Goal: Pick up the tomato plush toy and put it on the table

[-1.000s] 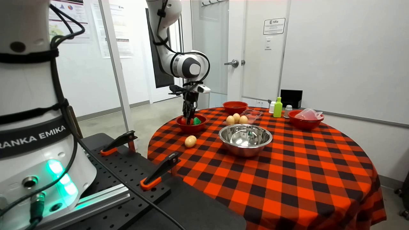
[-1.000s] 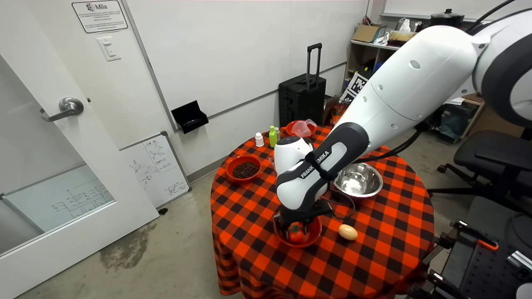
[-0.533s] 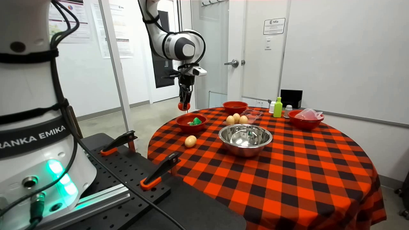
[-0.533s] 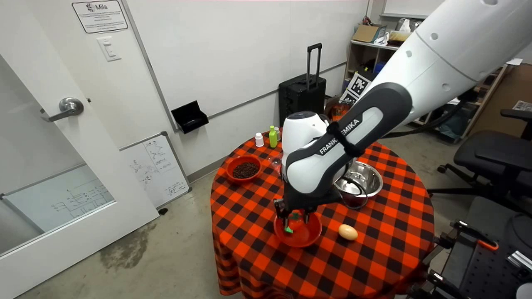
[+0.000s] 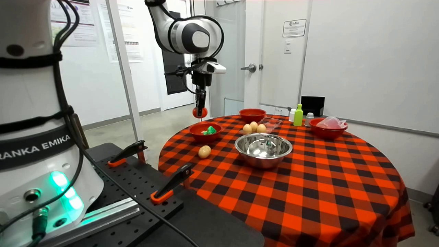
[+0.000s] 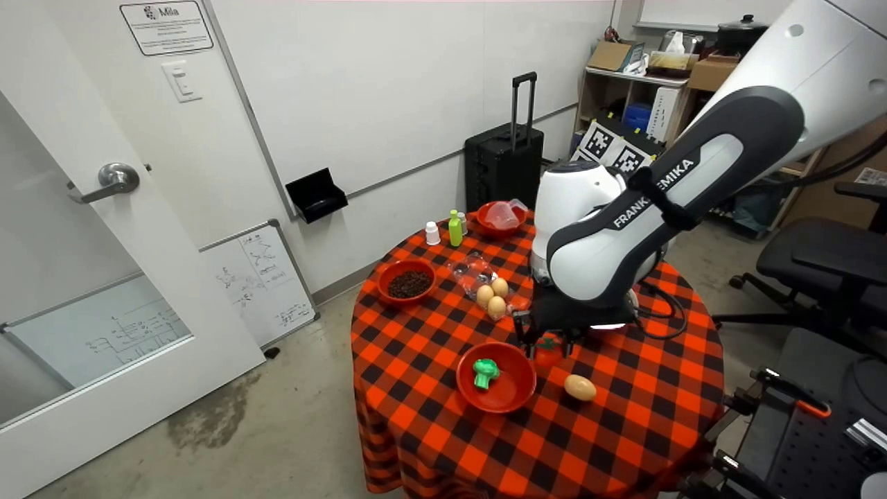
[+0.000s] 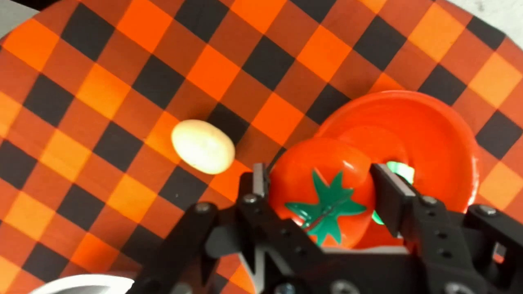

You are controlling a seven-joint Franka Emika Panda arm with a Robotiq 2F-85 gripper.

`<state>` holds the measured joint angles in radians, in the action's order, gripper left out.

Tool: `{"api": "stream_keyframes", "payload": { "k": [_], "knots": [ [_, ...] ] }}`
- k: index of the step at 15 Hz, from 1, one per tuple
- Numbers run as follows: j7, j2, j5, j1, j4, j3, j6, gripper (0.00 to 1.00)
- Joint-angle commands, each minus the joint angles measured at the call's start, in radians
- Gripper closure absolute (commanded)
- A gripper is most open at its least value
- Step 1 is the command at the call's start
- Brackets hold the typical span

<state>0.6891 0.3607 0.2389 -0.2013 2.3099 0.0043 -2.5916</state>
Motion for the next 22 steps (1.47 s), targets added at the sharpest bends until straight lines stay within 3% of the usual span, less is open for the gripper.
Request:
{"api": "stream_keyframes", "payload": {
  "k": [1,8,22],
  "knots": [
    [-0.005,-0.056,0.046,0.055,0.106,0.0,-0.053,0.62],
    [-0.015,0.018,0.112,0.124,0.102,0.004,-0.079,0.62],
    [0.025,0.22,0.117,0.121,-0.007,-0.028,-0.152,0.62]
  ]
}}
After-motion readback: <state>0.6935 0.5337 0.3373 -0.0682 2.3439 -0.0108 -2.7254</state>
